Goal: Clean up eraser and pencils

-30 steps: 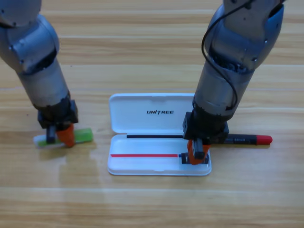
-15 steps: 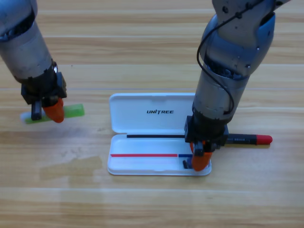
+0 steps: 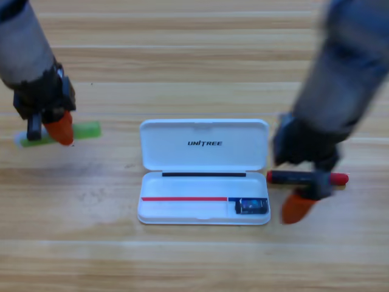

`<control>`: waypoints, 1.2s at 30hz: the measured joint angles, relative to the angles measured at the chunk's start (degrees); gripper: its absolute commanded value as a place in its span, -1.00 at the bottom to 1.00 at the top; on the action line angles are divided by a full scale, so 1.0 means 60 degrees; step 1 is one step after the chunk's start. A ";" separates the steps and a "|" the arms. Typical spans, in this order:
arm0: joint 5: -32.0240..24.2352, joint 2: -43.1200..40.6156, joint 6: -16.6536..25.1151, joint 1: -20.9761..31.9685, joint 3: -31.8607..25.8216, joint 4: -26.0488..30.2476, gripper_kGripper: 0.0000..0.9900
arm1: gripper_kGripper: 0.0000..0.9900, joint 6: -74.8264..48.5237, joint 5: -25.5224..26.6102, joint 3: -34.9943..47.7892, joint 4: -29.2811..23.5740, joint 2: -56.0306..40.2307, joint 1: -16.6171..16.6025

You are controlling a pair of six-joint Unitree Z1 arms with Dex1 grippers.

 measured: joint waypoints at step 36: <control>-0.0269 0.3735 -0.0887 -0.3364 -0.2803 0.0108 -1.00 | 0.59 -0.3415 -0.0957 -0.0984 -0.0606 0.2796 -0.2164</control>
